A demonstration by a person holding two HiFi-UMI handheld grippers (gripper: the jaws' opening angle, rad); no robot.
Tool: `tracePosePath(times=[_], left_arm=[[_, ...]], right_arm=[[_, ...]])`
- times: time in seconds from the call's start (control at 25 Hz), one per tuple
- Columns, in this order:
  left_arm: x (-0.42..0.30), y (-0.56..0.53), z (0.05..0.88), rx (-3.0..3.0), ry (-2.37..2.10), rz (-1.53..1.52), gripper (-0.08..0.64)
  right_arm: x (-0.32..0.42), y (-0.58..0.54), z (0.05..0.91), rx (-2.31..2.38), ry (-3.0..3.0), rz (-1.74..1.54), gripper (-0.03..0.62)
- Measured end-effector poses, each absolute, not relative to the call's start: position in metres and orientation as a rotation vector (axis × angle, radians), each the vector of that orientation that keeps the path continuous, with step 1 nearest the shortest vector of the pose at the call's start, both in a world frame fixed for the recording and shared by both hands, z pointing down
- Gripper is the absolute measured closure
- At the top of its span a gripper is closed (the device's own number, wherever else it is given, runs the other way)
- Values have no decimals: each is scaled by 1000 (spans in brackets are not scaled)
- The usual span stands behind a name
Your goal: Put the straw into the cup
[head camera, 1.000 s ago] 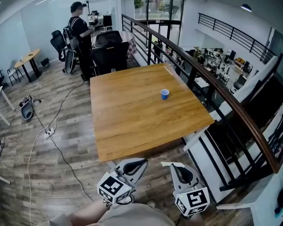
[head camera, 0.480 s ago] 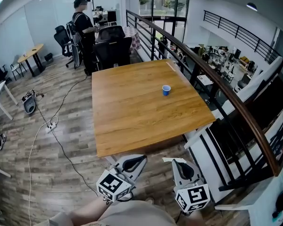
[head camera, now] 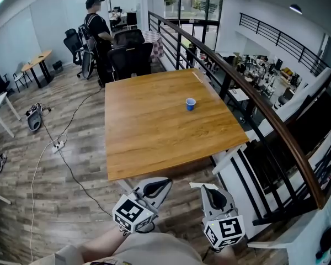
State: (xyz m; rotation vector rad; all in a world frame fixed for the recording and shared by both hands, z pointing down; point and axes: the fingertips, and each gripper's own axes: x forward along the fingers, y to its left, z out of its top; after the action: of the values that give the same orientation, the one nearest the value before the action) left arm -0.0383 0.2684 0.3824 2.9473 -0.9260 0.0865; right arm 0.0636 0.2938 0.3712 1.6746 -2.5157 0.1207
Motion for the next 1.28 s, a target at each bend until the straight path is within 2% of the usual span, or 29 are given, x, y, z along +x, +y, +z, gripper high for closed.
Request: tracePosePath(times=[0.68,1.28], left_arm=[[-10,250,403,2951,-925,124,546],[13,136,419,2961,-835,130,546]], right_arm=[[78,273,383,1615,-2563,104,543],[90,165,396,1633,-2491,132,543]])
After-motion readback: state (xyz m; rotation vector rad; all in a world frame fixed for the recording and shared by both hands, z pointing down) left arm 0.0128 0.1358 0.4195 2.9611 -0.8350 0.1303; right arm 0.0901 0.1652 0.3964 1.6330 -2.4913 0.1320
